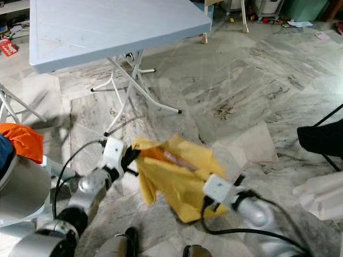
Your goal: Hang hanger
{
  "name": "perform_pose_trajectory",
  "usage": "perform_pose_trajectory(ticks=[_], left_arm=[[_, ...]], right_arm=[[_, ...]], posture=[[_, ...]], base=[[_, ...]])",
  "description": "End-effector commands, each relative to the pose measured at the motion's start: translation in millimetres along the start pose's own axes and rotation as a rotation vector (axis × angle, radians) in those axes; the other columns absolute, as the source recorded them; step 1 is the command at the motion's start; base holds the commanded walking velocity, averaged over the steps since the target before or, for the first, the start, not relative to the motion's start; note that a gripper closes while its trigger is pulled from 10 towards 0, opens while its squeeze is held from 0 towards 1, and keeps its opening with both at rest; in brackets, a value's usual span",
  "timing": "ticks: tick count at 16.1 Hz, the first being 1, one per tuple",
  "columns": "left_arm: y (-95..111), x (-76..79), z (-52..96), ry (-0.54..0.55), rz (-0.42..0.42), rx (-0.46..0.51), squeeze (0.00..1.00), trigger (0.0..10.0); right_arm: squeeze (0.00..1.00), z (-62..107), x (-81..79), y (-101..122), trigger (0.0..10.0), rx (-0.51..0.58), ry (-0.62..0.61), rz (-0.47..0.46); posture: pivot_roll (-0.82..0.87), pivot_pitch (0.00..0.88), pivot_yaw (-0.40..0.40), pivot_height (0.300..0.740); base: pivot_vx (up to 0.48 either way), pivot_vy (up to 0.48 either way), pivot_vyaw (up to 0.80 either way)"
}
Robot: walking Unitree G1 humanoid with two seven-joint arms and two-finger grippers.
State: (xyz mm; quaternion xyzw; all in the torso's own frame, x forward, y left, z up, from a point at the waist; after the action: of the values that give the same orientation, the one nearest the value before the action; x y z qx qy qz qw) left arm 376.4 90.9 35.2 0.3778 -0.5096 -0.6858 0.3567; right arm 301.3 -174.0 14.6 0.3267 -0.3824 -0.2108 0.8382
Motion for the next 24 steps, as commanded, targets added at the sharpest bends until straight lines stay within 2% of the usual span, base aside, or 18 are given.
perform_pose_trajectory(ticks=[1,4,6,8,9,10,11,12,14,15,17,18,19,23,24], left_arm=[[11,-20.8,3.0,0.077,-0.031,0.045,0.0,0.0],[18,-20.0,0.4,0.079,-0.037,0.065,0.0,0.0],[20,-20.4,-1.0,0.086,-0.028,0.07,0.0,0.0],[21,-19.9,-1.5,0.088,-0.024,0.071,0.0,0.0],[21,-22.9,-1.2,0.102,-0.023,0.07,0.0,0.0],[20,-41.5,2.5,0.161,-0.028,0.055,0.0,0.0],[20,-49.3,4.2,0.186,-0.028,0.048,0.0,0.0],[20,-67.6,8.7,0.235,-0.029,0.035,0.0,0.0],[18,-88.8,16.4,0.292,-0.035,0.013,0.0,0.0],[17,-92.6,18.3,0.305,-0.035,0.005,0.0,0.0],[10,-103.3,24.6,0.344,-0.029,-0.024,0.0,0.0],[8,-105.7,26.0,0.355,-0.024,-0.034,0.0,0.0],[7,-109.3,27.6,0.367,-0.024,-0.042,0.0,0.0],[7,-118.4,30.1,0.391,-0.022,-0.057,0.0,0.0],[7,-118.6,30.2,0.391,-0.021,-0.059,0.0,0.0]], right_arm=[[0.0,3.4,-0.4,-26,10.0,-0.113,-0.014,0.003],[0.0,-11.5,-15.8,-26,10.0,-0.153,0.013,0.031],[0.0,-23.8,-22.7,-18,10.0,-0.146,0.014,0.02],[0.0,-29.1,-29.9,-12,10.0,-0.131,0.034,0.029],[0.0,-31.3,-32.6,-10,10.0,-0.123,0.038,0.026],[0.0,-25.8,-36.0,-13,10.0,-0.116,0.066,0.027],[0.0,-22.3,-33.9,-19,10.0,-0.128,0.063,0.027],[0.0,-10.5,-27.1,-33,10.0,-0.152,0.062,0.029],[0.0,11.5,-4.9,-53,10.0,-0.166,0.021,0.014],[0.0,16.9,1.5,-53,10.0,-0.154,0.013,0.007],[0.0,41.8,24.8,-58,10.0,-0.137,0.017,0.003],[0.0,52.1,28.6,-61,10.0,-0.138,0.047,0.022],[0.0,69.5,33.8,-63,10.0,-0.138,0.092,0.048],[0.0,113.5,40.2,-71,10.0,-0.164,0.208,0.013],[0.0,120.0,42.2,-72,10.0,-0.166,0.22,0.002]], posture=[[-0.12,0.176,0.022,0.74],[-0.12,0.173,0.016,0.74],[-0.12,0.17,0.016,0.74],[-0.12,0.168,0.014,0.74],[-0.12,0.167,0.012,0.74],[-0.12,0.167,0.007,0.74],[-0.12,0.167,0.007,0.74],[-0.11,0.169,0.005,0.74],[-0.11,0.17,0.001,0.74],[-0.11,0.17,0.001,0.74],[-0.12,0.175,0.005,0.74],[-0.12,0.175,0.005,0.74],[-0.13,0.174,0.009,0.74],[-0.14,0.169,0.015,0.74],[-0.14,0.168,0.02,0.74]], base=[[0.0,0.0,0.0],[0.0,0.0,0.0],[0.0,0.0,0.0],[0.0,0.0,0.0],[0.0,0.0,0.0],[0.0,0.0,0.0],[0.0,0.0,0.0],[0.0,0.0,0.0],[0.0,0.0,0.0],[0.0,0.0,0.0],[0.0,0.0,0.0],[0.0,0.0,0.0],[0.0,0.0,0.0],[0.0,0.0,0.0],[0.0,0.0,0.0]])
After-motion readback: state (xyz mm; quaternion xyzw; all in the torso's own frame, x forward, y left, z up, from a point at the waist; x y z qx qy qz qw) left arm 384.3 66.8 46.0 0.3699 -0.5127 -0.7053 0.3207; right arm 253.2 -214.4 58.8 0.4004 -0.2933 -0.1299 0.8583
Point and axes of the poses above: a point about 5 cm out from each wrist's last joint towards the gripper, its own z axis pointing back from the gripper into the wrist, its own y axis along the axis of the wrist's last joint, x = y × z, the point moved 6 cm from there along -z, pointing out of the wrist towards the gripper, and after that the axes turned 8 degrees about -z, right-handed, at the moved point
